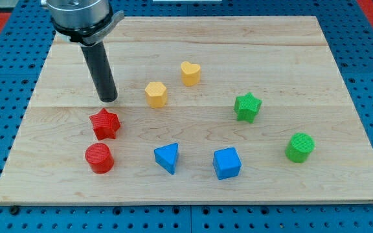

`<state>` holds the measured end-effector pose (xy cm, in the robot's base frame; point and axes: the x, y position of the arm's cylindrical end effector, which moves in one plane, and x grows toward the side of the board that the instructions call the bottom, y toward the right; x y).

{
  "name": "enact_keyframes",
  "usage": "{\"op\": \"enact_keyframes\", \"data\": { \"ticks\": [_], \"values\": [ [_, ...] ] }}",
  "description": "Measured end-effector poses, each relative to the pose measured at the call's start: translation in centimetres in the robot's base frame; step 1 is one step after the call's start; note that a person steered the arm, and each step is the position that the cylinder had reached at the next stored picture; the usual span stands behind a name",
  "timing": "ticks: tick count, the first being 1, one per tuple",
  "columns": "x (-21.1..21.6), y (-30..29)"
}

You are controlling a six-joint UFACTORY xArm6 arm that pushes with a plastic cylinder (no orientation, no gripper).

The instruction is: Slide red star towards right

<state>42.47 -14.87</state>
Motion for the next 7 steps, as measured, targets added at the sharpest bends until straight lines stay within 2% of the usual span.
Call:
{"op": "enact_keyframes", "data": {
  "ticks": [2, 3, 4, 5, 6, 7],
  "values": [
    [0.0, -3.1],
    [-0.9, -6.5],
    [0.5, -11.5],
    [2.9, -11.5],
    [6.2, -7.6],
    [5.8, -5.1]
  ]
}}
